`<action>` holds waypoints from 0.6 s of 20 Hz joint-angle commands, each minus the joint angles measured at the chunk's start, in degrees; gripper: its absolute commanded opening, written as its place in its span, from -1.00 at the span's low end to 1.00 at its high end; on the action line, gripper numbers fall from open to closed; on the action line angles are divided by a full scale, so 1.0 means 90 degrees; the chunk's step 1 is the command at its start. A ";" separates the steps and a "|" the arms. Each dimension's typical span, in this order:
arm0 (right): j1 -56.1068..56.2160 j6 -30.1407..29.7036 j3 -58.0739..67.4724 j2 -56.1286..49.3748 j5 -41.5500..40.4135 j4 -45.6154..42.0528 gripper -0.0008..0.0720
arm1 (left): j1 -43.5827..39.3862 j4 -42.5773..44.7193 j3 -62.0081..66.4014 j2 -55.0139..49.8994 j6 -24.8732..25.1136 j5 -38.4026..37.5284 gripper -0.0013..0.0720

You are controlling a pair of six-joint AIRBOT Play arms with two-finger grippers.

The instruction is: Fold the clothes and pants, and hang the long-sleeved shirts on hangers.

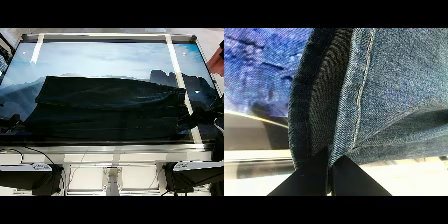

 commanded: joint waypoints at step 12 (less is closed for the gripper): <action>-0.1319 -0.0891 -0.0515 0.1311 0.0265 0.0493 -0.90 | 0.1144 -0.2611 0.0049 0.0311 0.1450 -0.0474 -0.90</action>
